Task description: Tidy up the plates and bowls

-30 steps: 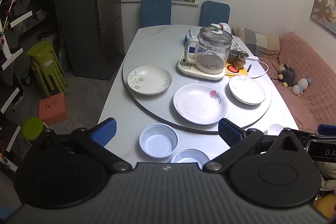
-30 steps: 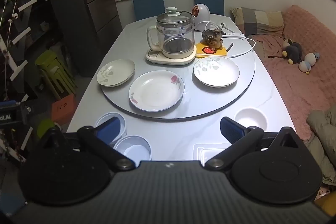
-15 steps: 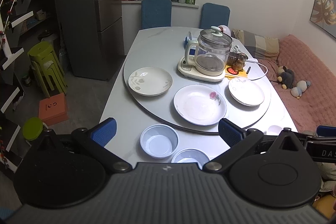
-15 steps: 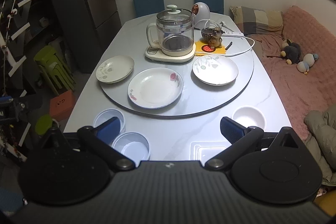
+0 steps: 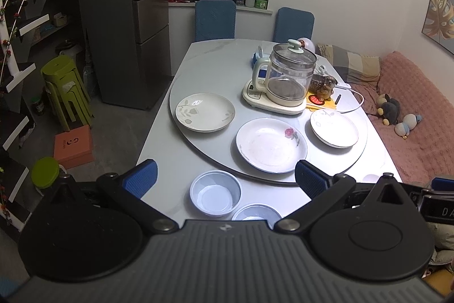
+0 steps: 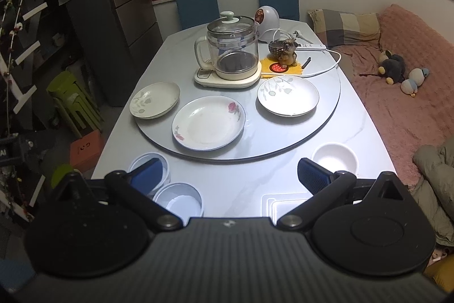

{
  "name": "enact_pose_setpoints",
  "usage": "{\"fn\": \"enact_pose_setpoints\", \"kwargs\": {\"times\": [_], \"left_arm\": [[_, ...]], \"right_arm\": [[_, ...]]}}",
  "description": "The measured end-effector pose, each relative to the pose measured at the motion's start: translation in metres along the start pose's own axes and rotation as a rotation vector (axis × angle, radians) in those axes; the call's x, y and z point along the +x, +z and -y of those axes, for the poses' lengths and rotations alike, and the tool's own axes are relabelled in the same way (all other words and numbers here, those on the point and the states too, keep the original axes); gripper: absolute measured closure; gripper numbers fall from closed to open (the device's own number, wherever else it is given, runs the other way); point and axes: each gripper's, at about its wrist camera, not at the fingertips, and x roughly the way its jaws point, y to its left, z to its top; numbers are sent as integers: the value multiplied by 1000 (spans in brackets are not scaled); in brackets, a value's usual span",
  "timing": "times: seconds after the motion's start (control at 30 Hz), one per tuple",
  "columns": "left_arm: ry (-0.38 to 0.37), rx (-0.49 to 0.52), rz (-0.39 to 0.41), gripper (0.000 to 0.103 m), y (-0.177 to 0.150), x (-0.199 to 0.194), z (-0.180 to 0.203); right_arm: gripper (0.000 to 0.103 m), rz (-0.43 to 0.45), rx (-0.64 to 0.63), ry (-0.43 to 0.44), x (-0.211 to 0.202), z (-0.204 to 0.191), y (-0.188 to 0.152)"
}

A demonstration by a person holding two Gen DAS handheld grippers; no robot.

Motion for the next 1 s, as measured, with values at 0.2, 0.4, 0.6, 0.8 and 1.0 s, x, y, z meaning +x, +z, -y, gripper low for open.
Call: {"fn": "enact_pose_setpoints", "kwargs": {"times": [0.2, 0.4, 0.6, 0.8, 1.0], "left_arm": [[-8, 5, 4, 0, -2, 0, 3], [5, 2, -4, 0, -2, 0, 2], [-7, -4, -7, 0, 2, 2, 3], [-20, 12, -17, 0, 1, 6, 9], [-16, 21, -27, 0, 2, 9, 9]], "right_arm": [[0, -3, -17, -3, 0, 0, -4], [0, 1, -12, -17, 0, 1, -4], [0, -15, -20, -9, 3, 3, -3], [0, -16, -13, -22, 4, 5, -2], [0, -21, 16, -24, 8, 10, -1]]}}
